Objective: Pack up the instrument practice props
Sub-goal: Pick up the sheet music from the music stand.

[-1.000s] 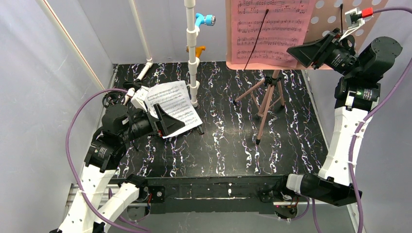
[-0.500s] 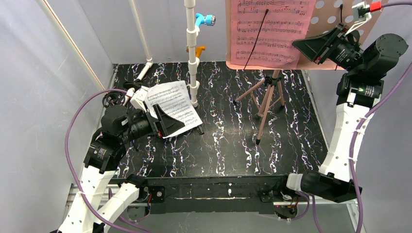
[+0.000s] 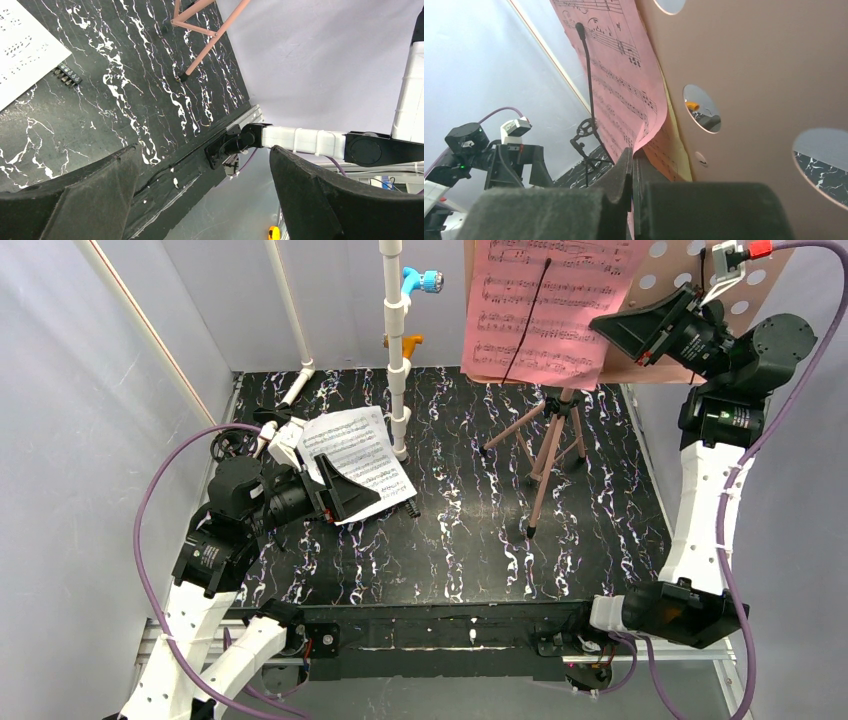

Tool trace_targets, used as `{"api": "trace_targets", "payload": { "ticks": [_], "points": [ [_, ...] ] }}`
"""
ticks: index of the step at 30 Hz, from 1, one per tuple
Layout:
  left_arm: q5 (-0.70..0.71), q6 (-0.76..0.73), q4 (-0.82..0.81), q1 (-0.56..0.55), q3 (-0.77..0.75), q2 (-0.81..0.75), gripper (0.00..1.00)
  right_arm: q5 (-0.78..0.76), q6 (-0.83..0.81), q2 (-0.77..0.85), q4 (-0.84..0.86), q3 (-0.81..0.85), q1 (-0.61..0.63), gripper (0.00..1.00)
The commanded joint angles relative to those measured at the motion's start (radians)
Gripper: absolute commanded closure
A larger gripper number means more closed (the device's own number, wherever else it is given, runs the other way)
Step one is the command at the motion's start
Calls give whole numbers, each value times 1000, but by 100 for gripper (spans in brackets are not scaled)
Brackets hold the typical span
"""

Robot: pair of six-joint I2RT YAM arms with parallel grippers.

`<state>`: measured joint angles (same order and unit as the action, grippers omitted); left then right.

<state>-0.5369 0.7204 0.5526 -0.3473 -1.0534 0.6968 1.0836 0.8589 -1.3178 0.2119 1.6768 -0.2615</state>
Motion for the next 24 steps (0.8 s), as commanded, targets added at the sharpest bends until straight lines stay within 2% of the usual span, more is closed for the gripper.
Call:
{"api": "trace_targets", "payload": {
  "ticks": [1, 2, 4, 10, 17, 24],
  "points": [
    [-9, 4, -16, -2, 0, -8, 2, -8, -140, 23, -86, 47, -7, 99],
    [-7, 3, -15, -3, -3, -9, 2, -49, -244, 20, -267, 118, -26, 99],
    [-5, -3, -4, -3, -10, -12, 2, -96, -391, 16, -426, 207, -66, 99],
    [3, -20, 19, -3, -22, -17, 2, -216, -581, 27, -639, 315, -139, 99],
    [3, -24, 19, -2, -43, -5, 2, -414, -794, 26, -813, 494, -158, 99],
    [3, -23, 23, -3, -44, -10, 2, -570, -857, 34, -860, 588, -159, 99]
  ]
}}
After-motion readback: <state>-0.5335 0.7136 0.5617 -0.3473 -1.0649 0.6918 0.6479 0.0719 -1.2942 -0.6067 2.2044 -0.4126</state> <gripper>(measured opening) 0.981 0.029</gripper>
